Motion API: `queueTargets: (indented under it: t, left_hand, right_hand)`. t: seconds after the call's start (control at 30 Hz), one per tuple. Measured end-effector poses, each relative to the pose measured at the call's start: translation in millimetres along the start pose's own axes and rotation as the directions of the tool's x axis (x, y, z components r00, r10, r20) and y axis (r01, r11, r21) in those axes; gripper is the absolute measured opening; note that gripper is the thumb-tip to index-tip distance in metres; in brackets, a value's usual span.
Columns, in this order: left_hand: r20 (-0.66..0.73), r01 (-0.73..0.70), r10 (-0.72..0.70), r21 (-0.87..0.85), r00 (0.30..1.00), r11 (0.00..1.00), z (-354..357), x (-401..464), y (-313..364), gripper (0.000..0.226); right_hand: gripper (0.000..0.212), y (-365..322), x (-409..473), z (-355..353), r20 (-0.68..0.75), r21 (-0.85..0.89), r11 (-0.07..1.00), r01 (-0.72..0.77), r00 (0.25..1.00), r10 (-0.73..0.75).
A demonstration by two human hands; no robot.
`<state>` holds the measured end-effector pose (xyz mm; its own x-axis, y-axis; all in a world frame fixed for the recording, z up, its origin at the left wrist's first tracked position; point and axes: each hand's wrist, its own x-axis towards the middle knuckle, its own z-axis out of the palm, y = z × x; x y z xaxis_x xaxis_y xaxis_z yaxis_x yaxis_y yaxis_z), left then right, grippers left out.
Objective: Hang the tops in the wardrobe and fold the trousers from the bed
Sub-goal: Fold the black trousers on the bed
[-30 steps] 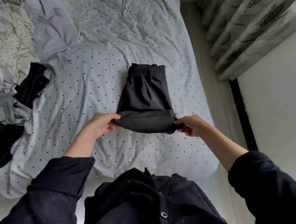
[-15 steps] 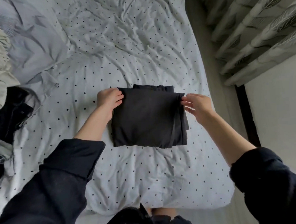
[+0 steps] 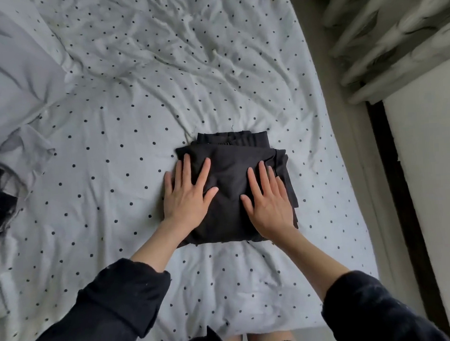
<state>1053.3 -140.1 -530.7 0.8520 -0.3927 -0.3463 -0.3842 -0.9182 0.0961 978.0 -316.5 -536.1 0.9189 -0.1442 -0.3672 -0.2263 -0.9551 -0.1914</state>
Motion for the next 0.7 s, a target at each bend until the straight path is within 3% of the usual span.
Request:
queueTargets:
  t: [0.1, 0.17, 0.2, 0.3, 0.37, 0.43, 0.53, 0.6, 0.63, 0.7]
  left_hand:
    - [-0.18, -0.001, -0.004, -0.03, 0.984, 1.0, -19, 15, 2, 0.047]
    - [-0.328, -0.085, 0.082, 0.006, 0.941, 0.996, -35, 32, 0, 0.037]
    - [-0.312, -0.157, 0.154, 0.014, 0.938, 0.987, -44, 43, -2, 0.04]
    - [0.009, -0.355, 0.357, -0.065, 0.934, 0.932, -63, 78, 1, 0.063]
    - [0.19, -0.309, 0.329, -0.127, 0.925, 0.943, -68, 96, 6, 0.078]
    - [0.308, -0.199, 0.252, -0.192, 0.917, 0.961, -73, 111, 11, 0.09]
    - [0.394, -0.11, 0.19, -0.215, 0.899, 0.97, -81, 125, 14, 0.091]
    - [0.433, -0.068, 0.162, -0.224, 0.887, 0.972, -87, 128, 16, 0.085]
    - [0.443, -0.04, 0.144, -0.236, 0.885, 0.971, -89, 127, 20, 0.081]
    - [0.429, -0.015, 0.117, -0.233, 0.895, 0.972, -93, 124, 23, 0.066]
  right_hand:
    - [0.062, 5, 11, 5, 0.017, 0.02, 1.0, -0.011, 1.0, 0.011]
    - [0.062, 6, 12, 4, 0.022, 0.041, 0.999, -0.005, 1.0, 0.004]
    - [0.062, 7, 11, 1, 0.029, 0.056, 0.998, 0.002, 1.0, -0.004]
    - [0.061, 4, 4, -9, 0.04, 0.129, 0.992, 0.002, 0.999, -0.007]
    - [0.059, 0, -4, -17, 0.01, 0.18, 0.983, -0.015, 1.0, 0.013]
    - [0.05, -3, -21, -27, -0.116, 0.28, 0.958, -0.07, 0.988, 0.106]
    - [0.024, -2, -53, -24, -0.364, 0.422, 0.891, -0.167, 0.869, 0.336]
    - [0.008, -2, -71, -19, -0.25, 0.628, 0.723, -0.288, 0.805, 0.538]
    - [0.006, 0, -76, -15, -0.122, 0.736, 0.564, -0.373, 0.748, 0.653]
    - [0.024, 3, -82, -8, 0.222, 0.848, 0.13, -0.514, 0.568, 0.793]
